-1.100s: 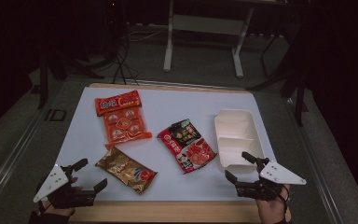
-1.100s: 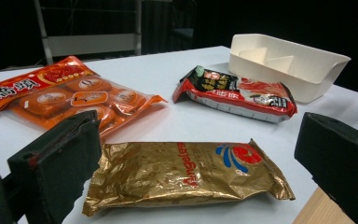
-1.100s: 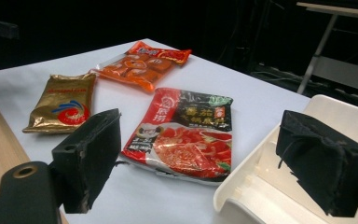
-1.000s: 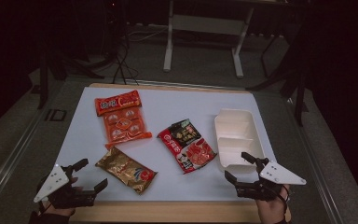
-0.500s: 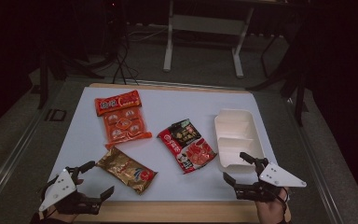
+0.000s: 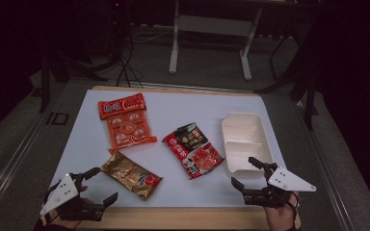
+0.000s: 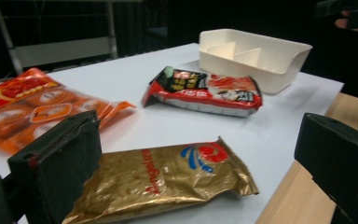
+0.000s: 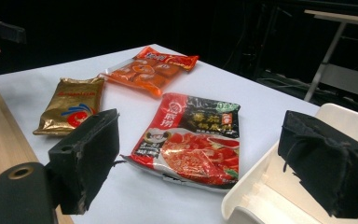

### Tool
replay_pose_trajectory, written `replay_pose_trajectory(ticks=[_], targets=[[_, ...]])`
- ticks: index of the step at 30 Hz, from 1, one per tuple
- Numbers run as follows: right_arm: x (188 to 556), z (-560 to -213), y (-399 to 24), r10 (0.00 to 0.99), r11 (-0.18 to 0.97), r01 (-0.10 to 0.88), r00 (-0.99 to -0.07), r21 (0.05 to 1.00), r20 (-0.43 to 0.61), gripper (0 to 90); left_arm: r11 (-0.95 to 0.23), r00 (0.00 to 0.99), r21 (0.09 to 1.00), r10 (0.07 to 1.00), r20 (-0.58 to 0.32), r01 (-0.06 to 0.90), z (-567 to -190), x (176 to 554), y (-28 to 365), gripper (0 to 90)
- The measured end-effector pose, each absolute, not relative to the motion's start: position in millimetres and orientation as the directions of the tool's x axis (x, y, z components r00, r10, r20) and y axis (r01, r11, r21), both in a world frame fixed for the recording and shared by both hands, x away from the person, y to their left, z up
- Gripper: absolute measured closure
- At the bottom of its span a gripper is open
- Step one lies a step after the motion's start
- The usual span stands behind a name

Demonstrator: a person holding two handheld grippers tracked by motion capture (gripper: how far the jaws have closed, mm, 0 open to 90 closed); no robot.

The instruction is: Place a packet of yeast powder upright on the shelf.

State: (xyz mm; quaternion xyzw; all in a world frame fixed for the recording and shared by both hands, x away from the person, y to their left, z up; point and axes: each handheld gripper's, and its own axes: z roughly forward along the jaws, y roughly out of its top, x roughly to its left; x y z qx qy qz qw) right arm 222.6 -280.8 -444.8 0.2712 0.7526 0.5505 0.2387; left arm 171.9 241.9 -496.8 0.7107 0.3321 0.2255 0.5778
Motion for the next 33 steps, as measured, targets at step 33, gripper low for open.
replay_pose_trajectory(ticks=[33], targets=[[216,-438,-268,0.634,0.269,0.102,-0.768,0.958,-0.096,11.4,-0.063,0.630,0.963,0.767,-0.120,0.260,-447,188,244,0.8]])
